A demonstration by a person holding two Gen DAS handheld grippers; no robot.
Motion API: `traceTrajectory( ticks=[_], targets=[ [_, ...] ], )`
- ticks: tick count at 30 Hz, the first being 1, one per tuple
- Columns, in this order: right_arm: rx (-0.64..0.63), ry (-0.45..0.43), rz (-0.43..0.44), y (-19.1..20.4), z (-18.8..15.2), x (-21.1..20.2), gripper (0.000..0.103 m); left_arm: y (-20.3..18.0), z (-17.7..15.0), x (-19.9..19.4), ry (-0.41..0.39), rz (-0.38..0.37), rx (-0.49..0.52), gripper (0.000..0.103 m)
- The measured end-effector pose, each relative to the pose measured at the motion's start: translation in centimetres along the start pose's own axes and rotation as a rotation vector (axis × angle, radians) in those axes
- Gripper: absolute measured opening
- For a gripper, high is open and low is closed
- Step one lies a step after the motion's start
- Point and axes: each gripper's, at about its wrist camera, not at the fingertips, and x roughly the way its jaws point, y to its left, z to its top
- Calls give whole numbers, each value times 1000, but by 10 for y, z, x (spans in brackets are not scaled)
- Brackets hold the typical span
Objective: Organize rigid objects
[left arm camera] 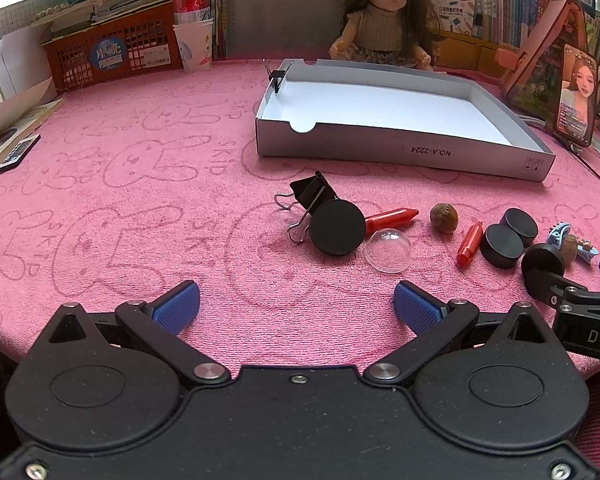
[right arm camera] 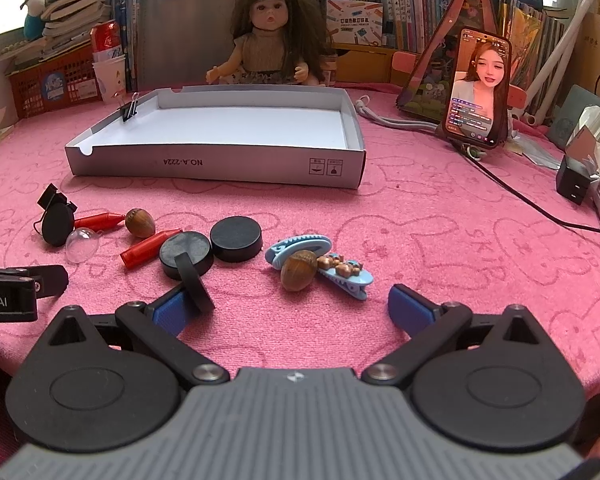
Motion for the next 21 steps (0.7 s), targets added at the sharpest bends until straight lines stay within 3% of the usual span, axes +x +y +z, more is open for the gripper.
traceTrajectory(
  ticks=[11,16,21],
  targets=[
    [-21,-111,82,5,1,-20,101,3,-1,-5,-12,-16,-40,101],
    [-18,-96,125,8,-1,-20,87,8,0,-15,-66,-70,-76,92],
    [-51,-90,145,13,-3,-23,76,0,0,-24,-104,-104,-28,77]
  ],
)
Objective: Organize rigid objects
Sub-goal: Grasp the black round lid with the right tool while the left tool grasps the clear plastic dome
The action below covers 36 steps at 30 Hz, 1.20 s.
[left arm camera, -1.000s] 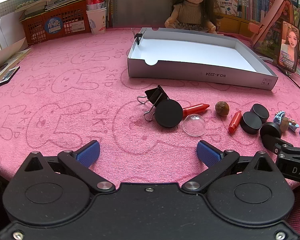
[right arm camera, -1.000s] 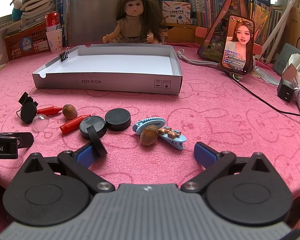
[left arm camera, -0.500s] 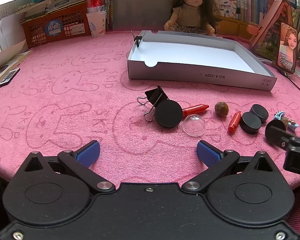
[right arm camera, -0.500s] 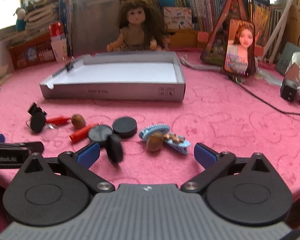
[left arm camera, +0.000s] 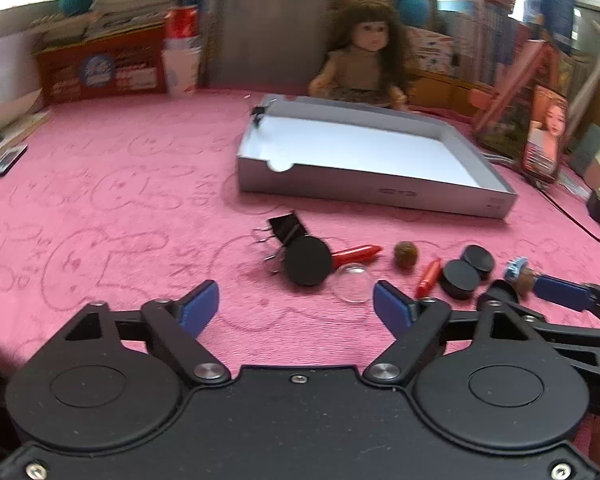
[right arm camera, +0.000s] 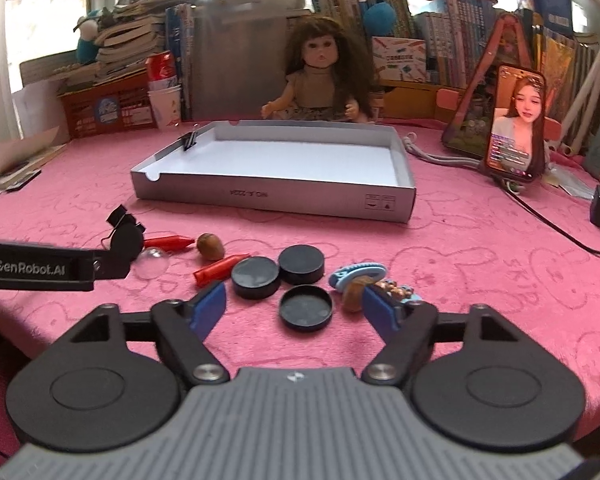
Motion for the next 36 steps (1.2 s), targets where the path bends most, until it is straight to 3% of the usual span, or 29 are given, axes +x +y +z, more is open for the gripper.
traceTrajectory(
  ticks=[5,7,14,17,36],
  targets=[
    [5,27,13,1,-1,2,58,-15,-3,-4,-6,-66,62,57],
    [11,32,7,0,-1,3,54,-19,-3,-2,4,-101,74,42],
    [18,46,1,-3,-2,6,47,-25,1,10,12,-105,83,39],
    [16,45,-1,-3,0,8,44,-25,5,17,20,-115,82,23],
    [-6,37,-8,0,3,15,37,-26,5,32,-7,-96,77,26]
  ],
)
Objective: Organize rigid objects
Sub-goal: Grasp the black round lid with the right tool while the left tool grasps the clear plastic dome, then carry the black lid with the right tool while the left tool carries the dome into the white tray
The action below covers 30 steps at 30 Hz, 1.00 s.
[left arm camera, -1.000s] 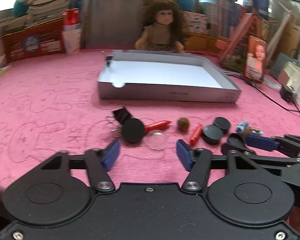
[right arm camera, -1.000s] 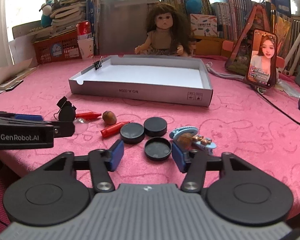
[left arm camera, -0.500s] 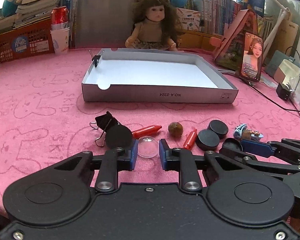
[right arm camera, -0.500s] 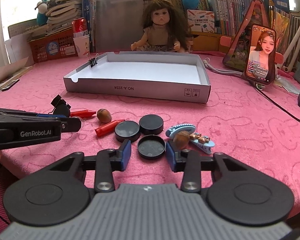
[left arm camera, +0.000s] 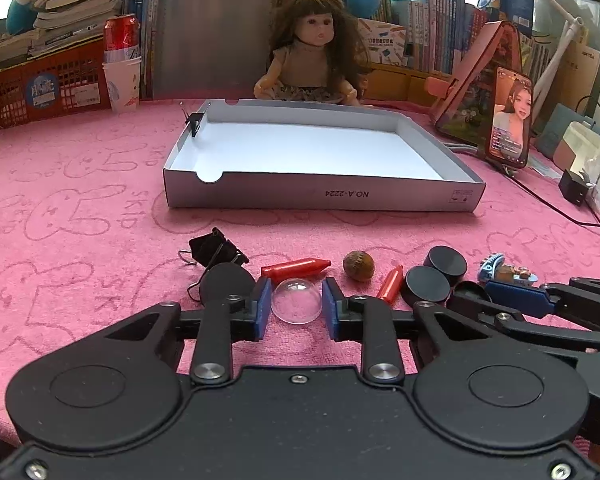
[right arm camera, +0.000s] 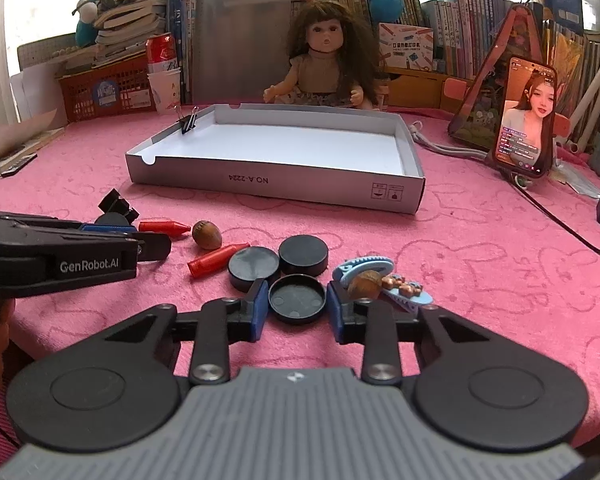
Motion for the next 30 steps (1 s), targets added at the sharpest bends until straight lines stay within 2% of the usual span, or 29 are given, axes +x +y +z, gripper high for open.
traceTrajectory(
  ticks=[10,15,23,25,30],
  targets=[
    [-27,-14,34,9,-2,0,37,-1,-12,-18,9,-8,17,26],
    [-44,-24,25,12,-3,-1,42,-3,-14,-18,5,0,32,27],
    [-65,-30,-1,13,-5,-2,42,-5,-15,-17,-1,6,47,28],
    [-68,-29,-15,13,-5,-1,53,-6,-15,-17,-2,5,48,28],
    [-73,-31,-20,14,-7,-1,54,-6,-15,-17,-8,8,52,28]
  ],
)
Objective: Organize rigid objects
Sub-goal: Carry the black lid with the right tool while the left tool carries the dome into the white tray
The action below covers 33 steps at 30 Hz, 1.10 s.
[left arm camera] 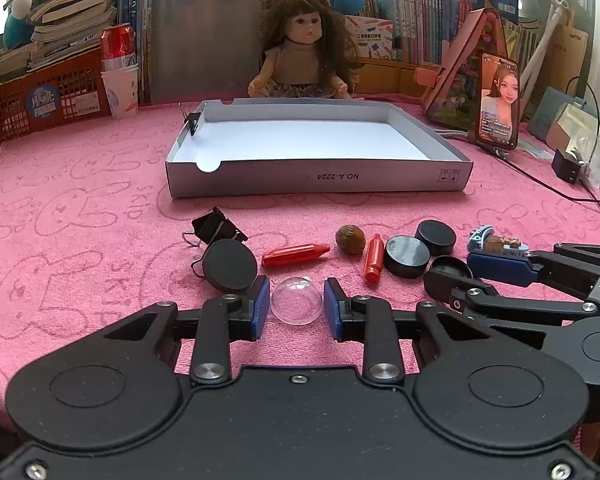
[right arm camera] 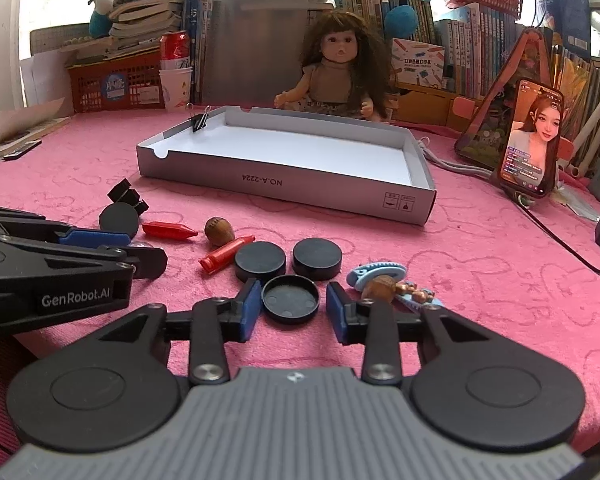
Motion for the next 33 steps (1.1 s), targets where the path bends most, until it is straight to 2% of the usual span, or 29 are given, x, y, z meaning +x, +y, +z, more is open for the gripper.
traceTrajectory(
  ticks=[1,2,9,15,25,29,33],
  targets=[
    [0,4,3,0,0,0,39,0,0,0,0,1,-2,27],
    [-2,7,12,0,1,0,37,0,0,0,1,1,-5,27],
    [17,10,48,0,4,-4,37,5,5,-5,0,-5,-30,26],
    [32,-37,60,-6,19,-12,37,6,18,-16,-45,-33,-32,26],
    [114,-75,56,-33,58,-2,37,25,66,-6,-89,-57,-104,26],
    [118,-71,52,-40,71,9,37,28,84,4,-103,-33,-87,26],
    [99,-68,40,-43,79,23,37,34,100,21,-88,-41,-107,26]
  ],
)
